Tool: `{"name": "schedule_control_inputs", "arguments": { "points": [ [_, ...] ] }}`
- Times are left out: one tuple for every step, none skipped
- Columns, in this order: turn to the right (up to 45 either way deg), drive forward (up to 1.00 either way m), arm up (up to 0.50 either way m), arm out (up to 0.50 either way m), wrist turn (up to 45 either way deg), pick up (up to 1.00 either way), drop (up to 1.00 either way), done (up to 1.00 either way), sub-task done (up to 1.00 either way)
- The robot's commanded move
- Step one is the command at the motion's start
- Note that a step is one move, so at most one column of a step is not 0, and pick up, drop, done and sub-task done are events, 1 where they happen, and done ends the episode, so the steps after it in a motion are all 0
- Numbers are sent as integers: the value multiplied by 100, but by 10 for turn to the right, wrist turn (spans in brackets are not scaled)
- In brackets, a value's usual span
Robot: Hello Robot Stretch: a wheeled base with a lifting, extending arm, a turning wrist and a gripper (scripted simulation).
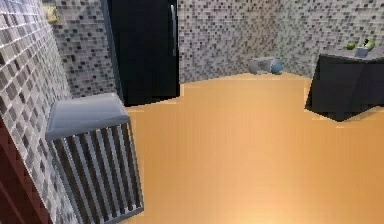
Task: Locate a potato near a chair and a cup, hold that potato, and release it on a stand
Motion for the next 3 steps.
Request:
{"name": "schedule_control_inputs", "arguments": {
  "points": [
    [0, 0, 0, 0, 450, 0, 0, 0, 0],
    [0, 0, 0, 0, 450, 0, 0, 0, 0],
    [0, 0, 0, 0, 240, 0, 0, 0, 0]
  ]
}}
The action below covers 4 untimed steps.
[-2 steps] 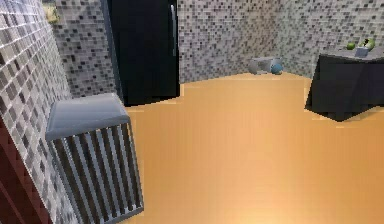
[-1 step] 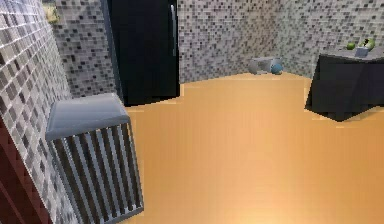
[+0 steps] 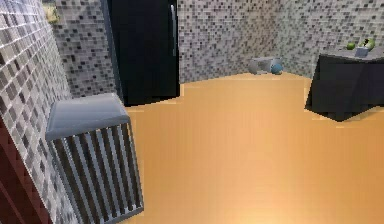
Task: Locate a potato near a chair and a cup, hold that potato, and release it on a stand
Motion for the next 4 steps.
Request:
{"name": "schedule_control_inputs", "arguments": {
  "points": [
    [0, 0, -28, 0, 0, 0, 0, 0, 0],
    [0, 0, 0, 0, 0, 100, 0, 0, 0],
    [0, 0, 10, 0, 0, 0, 0, 0, 0],
    [0, 0, 18, 0, 0, 0, 0, 0, 0]
  ]
}}
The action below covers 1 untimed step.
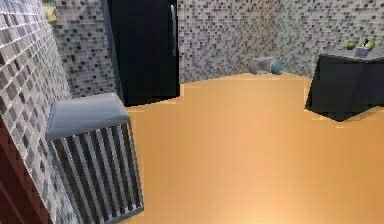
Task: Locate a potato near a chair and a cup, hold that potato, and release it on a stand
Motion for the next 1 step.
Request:
{"name": "schedule_control_inputs", "arguments": {
  "points": [
    [0, 0, 0, 0, -450, 0, 0, 0, 0]
  ]
}}
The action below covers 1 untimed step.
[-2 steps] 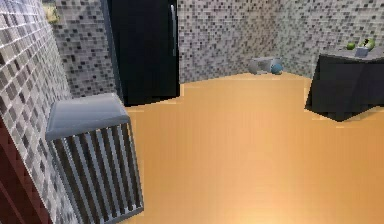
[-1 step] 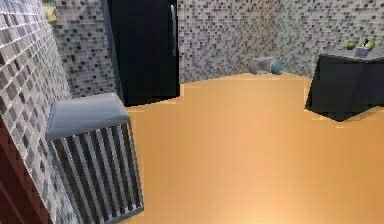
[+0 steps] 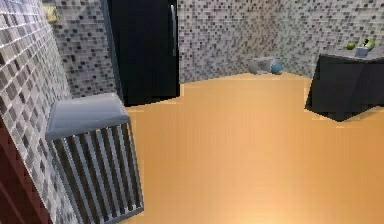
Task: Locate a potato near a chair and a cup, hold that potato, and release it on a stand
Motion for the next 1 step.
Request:
{"name": "schedule_control_inputs", "arguments": {
  "points": [
    [0, 0, 0, 0, -450, 0, 0, 0, 0]
  ]
}}
